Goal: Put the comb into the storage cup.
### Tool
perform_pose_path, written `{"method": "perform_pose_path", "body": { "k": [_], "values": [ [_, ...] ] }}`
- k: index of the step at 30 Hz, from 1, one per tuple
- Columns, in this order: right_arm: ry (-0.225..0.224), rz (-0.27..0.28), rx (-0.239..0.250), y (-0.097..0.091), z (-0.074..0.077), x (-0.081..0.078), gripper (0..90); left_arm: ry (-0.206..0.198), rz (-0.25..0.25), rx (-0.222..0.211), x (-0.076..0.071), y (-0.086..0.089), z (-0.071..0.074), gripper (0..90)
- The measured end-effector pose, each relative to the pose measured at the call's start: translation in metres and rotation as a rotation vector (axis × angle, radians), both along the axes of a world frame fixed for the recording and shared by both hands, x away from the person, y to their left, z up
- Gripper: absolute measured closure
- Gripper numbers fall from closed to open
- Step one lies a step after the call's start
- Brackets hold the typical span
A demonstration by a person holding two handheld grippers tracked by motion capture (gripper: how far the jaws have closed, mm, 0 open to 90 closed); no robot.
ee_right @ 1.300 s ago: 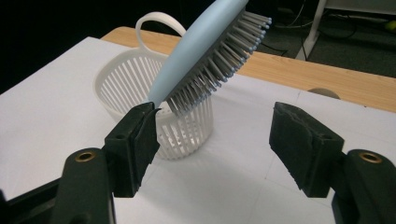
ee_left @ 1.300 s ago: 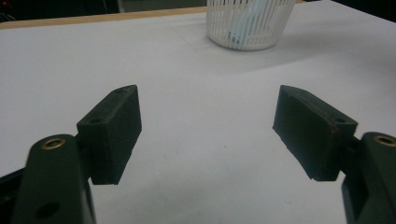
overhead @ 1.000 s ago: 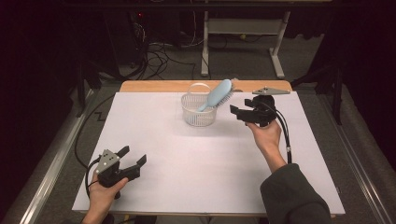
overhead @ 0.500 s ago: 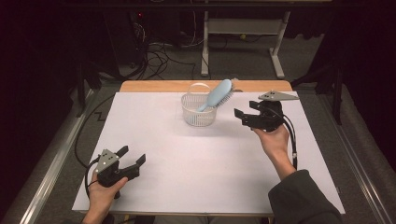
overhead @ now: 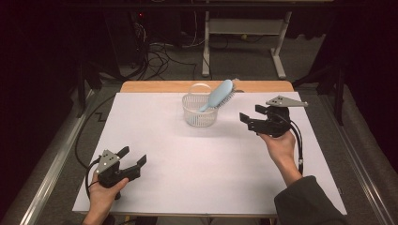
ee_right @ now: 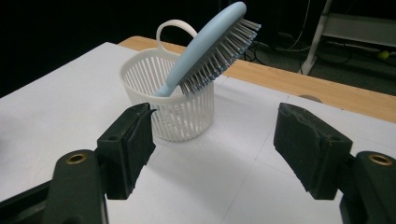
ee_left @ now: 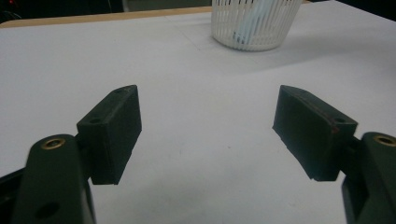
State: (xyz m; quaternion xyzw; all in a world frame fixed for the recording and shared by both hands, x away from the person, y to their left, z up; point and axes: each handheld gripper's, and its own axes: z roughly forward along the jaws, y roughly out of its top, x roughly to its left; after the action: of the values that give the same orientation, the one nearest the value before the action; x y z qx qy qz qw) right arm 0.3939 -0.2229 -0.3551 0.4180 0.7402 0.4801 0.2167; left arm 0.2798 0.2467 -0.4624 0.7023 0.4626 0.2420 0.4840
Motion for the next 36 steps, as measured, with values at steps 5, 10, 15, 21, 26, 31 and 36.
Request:
{"method": "perform_pose_path", "body": {
  "k": [5, 10, 15, 21, 26, 31, 36],
  "values": [
    [0.003, -0.008, 0.019, -0.006, -0.002, -0.003, 29.0, 0.001, 0.001, -0.001, 0.000, 0.000, 0.000, 24.4],
    [-0.001, 0.000, 0.019, -0.010, -0.001, -0.008, 28.3, 0.007, 0.008, -0.005, 0.002, 0.001, 0.000, 24.4],
    [-0.033, -0.006, 0.033, -0.015, 0.004, -0.014, 27.6, 0.005, 0.005, 0.000, 0.000, 0.001, 0.000, 24.4],
    [-0.048, -0.020, 0.030, -0.021, 0.004, -0.020, 26.8, 0.001, 0.005, -0.004, 0.000, 0.001, 0.000, 24.4],
    [-0.057, -0.020, 0.033, -0.025, 0.003, -0.026, 26.4, 0.005, 0.009, -0.004, 0.001, 0.002, 0.000, 24.4],
    [-0.053, -0.022, 0.036, -0.030, 0.000, -0.029, 25.8, 0.009, 0.009, -0.008, 0.001, 0.001, 0.000, 24.4],
    [-0.063, -0.034, 0.051, -0.037, -0.001, -0.034, 25.3, 0.007, 0.012, -0.015, 0.001, 0.002, 0.000, 24.3]
  ]
}}
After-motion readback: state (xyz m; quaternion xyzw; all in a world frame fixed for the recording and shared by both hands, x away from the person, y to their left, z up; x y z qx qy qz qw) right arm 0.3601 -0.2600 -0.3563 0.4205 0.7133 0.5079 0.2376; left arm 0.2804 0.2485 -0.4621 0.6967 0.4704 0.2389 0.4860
